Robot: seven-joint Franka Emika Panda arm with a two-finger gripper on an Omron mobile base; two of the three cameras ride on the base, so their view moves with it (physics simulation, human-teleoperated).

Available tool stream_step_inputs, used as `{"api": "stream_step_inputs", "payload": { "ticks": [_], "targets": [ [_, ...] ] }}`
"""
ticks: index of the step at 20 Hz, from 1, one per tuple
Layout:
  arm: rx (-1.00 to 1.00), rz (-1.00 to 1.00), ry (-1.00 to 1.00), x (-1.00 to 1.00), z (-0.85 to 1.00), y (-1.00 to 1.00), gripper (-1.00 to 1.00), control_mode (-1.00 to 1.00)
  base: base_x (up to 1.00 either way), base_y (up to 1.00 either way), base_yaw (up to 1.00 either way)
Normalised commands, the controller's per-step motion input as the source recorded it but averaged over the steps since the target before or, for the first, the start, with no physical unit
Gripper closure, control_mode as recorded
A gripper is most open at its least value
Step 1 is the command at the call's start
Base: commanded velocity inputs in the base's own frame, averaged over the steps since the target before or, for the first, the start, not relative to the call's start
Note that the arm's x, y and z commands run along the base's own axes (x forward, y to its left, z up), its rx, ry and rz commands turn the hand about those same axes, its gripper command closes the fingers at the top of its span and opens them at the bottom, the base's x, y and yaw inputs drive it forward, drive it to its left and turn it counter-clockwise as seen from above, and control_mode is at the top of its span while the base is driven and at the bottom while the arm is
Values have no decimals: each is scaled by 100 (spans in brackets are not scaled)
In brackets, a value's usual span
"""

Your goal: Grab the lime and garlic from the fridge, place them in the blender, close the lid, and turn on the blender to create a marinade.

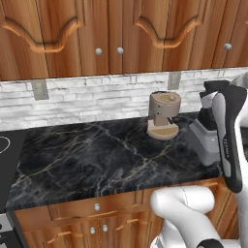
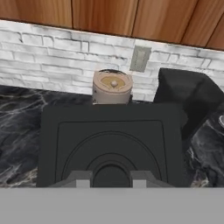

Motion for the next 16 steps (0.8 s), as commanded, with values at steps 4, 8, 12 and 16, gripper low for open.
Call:
{"api": "stream_step_inputs", "payload": {
  "ticks": [4, 8, 12, 16],
  "targets": [
    [0, 0, -1, 0, 48, -51, 100, -100, 0, 0, 0],
    [0, 0, 0, 4, 6, -51, 100, -100, 0, 0, 0],
    [0, -2, 0, 21, -6, -35, 100, -100, 0, 0, 0],
    [0, -2, 5, 53, 1, -30, 100, -100, 0, 0, 0]
  ]
}}
